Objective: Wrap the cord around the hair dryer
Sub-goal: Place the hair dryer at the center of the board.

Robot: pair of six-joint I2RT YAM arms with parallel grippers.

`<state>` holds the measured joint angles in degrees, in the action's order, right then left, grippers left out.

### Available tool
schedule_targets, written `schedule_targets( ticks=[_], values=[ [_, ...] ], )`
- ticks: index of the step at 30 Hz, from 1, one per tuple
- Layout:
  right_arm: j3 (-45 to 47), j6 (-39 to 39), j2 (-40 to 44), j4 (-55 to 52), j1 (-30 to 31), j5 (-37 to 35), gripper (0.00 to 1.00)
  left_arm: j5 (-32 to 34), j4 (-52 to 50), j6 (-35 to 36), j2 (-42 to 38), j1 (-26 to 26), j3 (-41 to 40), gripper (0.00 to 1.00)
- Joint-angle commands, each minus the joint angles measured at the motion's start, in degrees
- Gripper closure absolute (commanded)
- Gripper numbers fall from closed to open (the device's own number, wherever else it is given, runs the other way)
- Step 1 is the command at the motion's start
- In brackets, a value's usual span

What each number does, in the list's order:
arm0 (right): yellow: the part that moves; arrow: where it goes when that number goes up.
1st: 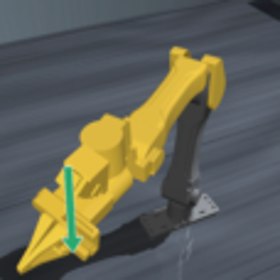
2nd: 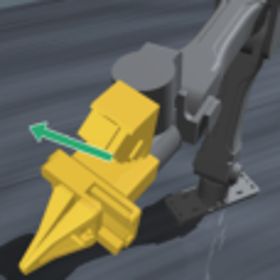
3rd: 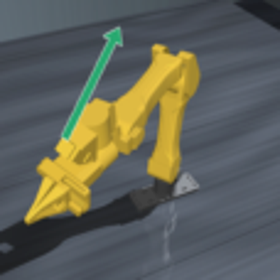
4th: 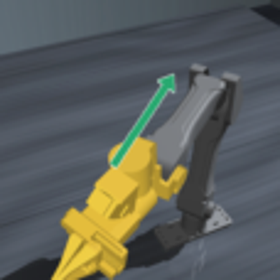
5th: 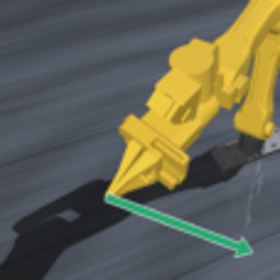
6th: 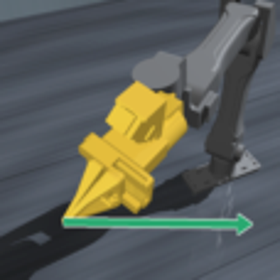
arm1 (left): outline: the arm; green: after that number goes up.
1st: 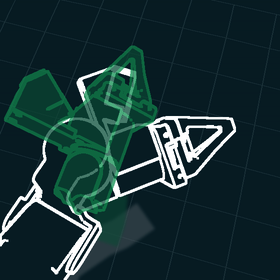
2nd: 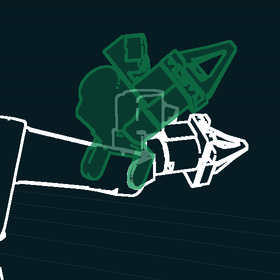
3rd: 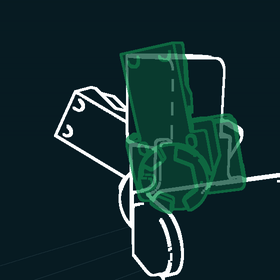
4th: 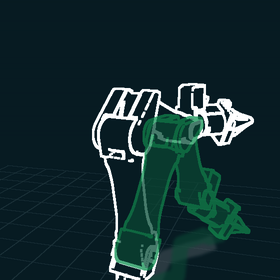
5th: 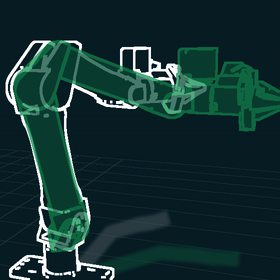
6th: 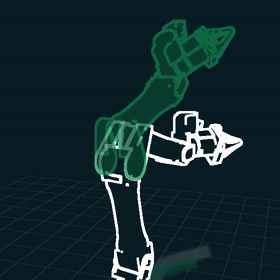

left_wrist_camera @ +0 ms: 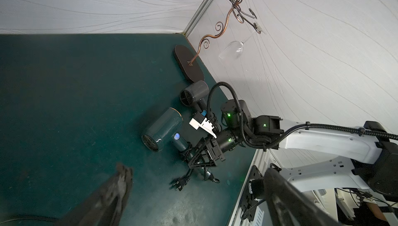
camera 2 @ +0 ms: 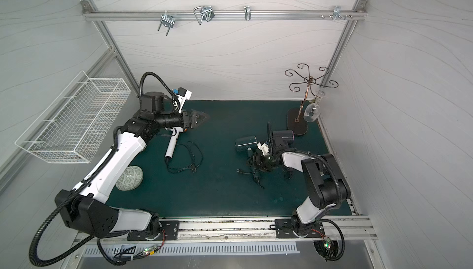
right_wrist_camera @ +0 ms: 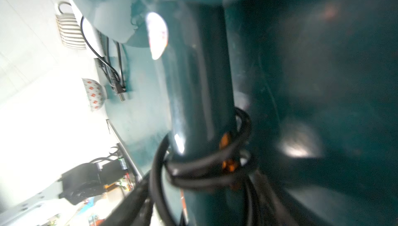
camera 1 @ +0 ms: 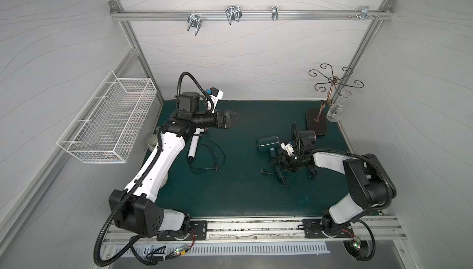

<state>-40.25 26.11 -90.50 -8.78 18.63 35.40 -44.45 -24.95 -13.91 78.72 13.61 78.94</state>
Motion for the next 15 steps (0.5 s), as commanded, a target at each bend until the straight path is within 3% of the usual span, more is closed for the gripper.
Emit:
schedule_targets(
  ticks=[1,6,15],
  values=[
    [-0.8,-0.2,3.1,-7.5,0.0,-6.1,0.17,0.5,2.8,0.5,-0.9,-0.1,0.5,0.02],
    [-3.5,-2.4,7.8,-12.3,0.0,-8.5,0.01,0.9,2.9,0.5,-1.2,-0.1,-0.1,0.02],
    [-9.8,-4.0,14.6,-15.8,1.1,-9.4,0.01,3.1,2.0,0.4,-1.4,-0.2,-0.8,0.02]
  ],
)
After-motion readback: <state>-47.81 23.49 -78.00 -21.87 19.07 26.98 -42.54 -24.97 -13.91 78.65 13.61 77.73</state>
